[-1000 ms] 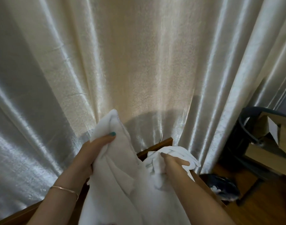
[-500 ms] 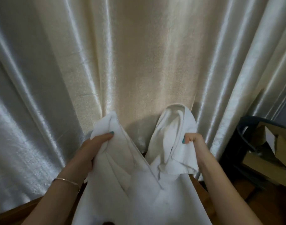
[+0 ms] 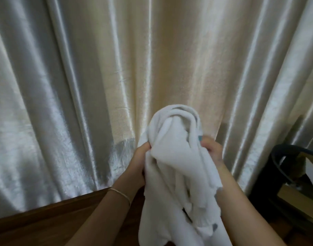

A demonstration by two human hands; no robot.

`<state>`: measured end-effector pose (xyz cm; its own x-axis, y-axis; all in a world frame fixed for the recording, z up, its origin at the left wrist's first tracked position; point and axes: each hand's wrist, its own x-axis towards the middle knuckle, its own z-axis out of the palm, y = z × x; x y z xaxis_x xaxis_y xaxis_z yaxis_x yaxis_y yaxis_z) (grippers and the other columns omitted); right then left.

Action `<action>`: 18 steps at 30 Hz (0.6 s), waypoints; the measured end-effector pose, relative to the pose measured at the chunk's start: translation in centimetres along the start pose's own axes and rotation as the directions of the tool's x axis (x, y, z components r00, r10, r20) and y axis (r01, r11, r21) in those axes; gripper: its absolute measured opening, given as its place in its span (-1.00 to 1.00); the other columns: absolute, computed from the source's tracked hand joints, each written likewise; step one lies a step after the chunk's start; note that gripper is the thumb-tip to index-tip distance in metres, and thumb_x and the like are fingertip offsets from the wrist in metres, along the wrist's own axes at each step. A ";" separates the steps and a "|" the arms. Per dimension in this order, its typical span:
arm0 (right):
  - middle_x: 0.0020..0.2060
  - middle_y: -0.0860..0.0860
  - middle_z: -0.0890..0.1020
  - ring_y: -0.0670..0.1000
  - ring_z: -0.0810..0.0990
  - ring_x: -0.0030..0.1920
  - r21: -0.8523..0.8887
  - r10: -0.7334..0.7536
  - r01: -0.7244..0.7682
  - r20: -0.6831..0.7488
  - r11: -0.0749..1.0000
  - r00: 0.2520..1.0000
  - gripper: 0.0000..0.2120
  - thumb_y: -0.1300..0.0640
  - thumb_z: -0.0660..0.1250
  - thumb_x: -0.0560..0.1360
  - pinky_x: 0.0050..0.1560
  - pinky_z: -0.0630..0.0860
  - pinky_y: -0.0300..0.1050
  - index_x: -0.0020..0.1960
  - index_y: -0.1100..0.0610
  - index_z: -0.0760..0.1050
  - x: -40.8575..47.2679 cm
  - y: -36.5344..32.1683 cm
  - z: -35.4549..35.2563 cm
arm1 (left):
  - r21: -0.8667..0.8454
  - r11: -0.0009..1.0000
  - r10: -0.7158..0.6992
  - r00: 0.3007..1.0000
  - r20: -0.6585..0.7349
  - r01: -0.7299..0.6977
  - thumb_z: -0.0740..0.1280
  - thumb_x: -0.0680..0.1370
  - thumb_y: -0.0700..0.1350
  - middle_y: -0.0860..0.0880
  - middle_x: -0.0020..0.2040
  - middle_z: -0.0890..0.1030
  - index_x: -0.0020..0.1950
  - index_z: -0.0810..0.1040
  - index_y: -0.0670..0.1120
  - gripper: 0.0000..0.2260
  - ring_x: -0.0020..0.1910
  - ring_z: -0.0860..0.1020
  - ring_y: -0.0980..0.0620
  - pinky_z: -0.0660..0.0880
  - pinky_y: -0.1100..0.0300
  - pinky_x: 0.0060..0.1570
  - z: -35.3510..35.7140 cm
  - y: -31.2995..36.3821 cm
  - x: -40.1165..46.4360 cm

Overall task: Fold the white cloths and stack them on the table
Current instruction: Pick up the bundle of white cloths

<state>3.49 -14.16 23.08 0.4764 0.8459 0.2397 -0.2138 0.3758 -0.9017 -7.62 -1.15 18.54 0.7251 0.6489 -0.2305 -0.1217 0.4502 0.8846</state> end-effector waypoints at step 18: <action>-0.01 -0.33 0.48 -0.34 0.47 -0.05 -0.550 0.101 0.037 0.219 0.835 0.970 -0.76 -0.09 0.29 0.55 -0.17 0.38 -0.46 0.17 -0.21 0.33 3.0 13.7 21.8 | -0.098 0.986 0.085 0.908 -0.410 -0.136 0.23 0.58 0.00 -0.11 -0.41 0.62 -0.32 0.63 -0.11 -0.64 -0.44 0.61 -0.06 0.54 0.22 -0.43 -19.2 10.6 -13.5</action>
<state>-16.59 1.77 19.33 0.2539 0.9418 0.2202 0.3079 0.1371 -0.9415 -31.65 6.63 23.26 0.3706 0.8788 -0.3006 -0.2852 0.4157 0.8636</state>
